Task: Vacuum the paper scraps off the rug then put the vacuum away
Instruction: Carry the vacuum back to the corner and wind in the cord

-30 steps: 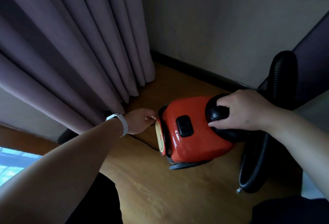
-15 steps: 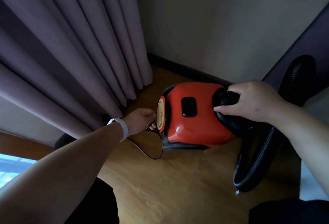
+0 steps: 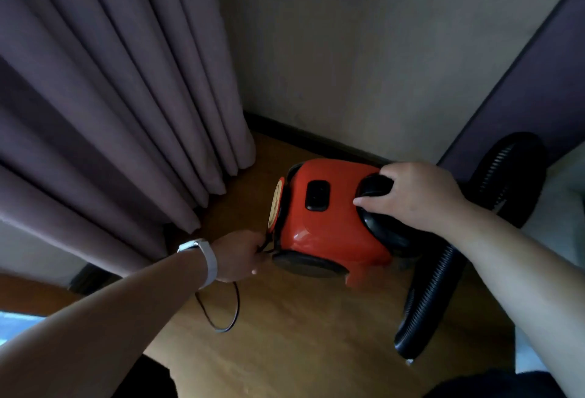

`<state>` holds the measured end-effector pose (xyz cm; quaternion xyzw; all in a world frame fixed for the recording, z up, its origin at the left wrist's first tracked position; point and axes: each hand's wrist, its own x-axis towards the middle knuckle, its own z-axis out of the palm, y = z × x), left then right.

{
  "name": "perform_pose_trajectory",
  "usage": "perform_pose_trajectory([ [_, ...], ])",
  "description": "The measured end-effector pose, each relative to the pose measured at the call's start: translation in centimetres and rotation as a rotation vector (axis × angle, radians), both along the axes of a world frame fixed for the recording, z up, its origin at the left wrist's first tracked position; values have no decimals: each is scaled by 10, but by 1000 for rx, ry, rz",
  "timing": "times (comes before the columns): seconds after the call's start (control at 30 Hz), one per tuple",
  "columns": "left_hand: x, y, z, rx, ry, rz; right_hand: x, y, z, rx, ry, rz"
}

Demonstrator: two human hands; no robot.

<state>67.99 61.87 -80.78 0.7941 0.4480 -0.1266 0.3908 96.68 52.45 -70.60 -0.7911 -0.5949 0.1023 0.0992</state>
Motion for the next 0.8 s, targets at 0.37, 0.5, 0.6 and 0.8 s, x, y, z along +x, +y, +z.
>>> perform_pose_trajectory([
  [0.37,-8,12,36,488,9,-387,-11,-1,4,24,-57,45],
  [0.5,-3,16,50,550,-85,-395,-15,-1,3,4,-87,163],
  [0.6,-1,20,55,525,-139,-372,-18,-3,5,-13,-93,221],
  [0.8,-6,31,51,346,-284,-250,-24,-6,12,-15,-136,276],
])
